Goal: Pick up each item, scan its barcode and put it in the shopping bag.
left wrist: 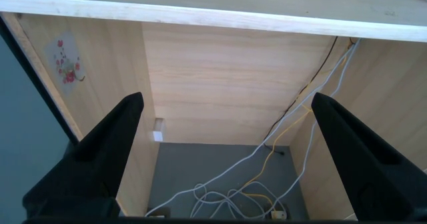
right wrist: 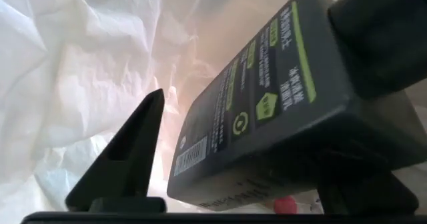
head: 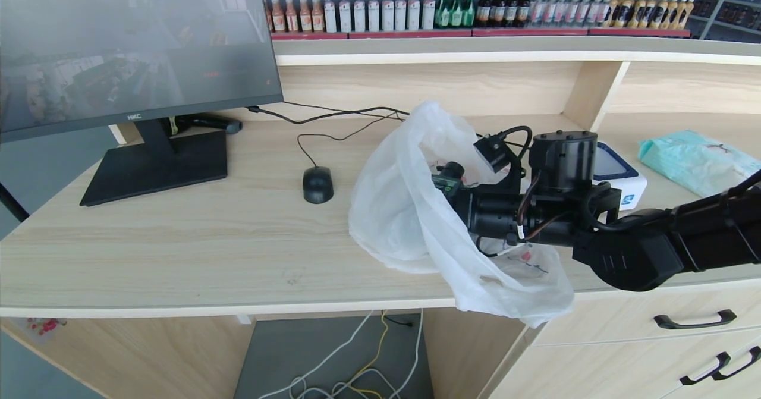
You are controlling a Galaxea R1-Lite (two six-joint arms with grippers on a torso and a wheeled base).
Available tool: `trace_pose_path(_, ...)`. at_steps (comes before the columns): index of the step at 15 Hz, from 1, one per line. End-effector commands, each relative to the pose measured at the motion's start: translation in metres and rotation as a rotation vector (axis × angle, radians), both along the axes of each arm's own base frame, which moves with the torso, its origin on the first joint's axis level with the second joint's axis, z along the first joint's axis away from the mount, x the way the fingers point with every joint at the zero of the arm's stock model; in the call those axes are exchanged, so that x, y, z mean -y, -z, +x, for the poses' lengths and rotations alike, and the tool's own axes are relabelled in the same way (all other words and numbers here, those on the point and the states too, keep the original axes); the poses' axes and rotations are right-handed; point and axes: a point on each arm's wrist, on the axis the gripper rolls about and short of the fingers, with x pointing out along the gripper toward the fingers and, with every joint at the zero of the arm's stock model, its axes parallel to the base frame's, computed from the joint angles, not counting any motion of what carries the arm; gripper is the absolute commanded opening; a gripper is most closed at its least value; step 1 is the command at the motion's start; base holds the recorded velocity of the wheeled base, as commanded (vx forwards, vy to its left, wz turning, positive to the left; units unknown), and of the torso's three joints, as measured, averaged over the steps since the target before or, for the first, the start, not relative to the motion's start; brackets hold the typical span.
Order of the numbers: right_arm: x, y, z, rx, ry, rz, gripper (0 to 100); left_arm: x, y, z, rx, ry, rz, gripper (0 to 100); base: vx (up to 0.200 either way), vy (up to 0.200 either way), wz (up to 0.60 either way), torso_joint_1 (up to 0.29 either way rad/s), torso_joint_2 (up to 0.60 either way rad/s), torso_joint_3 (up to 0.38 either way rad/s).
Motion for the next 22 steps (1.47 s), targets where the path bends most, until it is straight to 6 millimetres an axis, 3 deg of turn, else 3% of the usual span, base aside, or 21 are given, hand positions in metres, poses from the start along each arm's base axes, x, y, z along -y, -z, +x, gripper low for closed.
trace_pose_path(1,0.002,0.001,0.001,-0.002,0.007,0.001,100,0.000,0.000,0.000,0.000,0.001,0.000,100,0.000,0.000,0.00,0.000,0.00,0.000)
trace_pose_path(12,0.026,-0.017,0.004,0.033,0.099,0.025,100,0.000,0.000,0.000,0.000,0.001,0.000,100,0.000,0.000,0.00,0.000,0.00,0.000)
trace_pose_path(22,0.044,-0.061,-0.017,0.332,0.184,0.019,100,0.000,0.000,0.000,0.000,0.001,0.000,100,0.000,0.000,0.00,0.000,0.00,0.000)
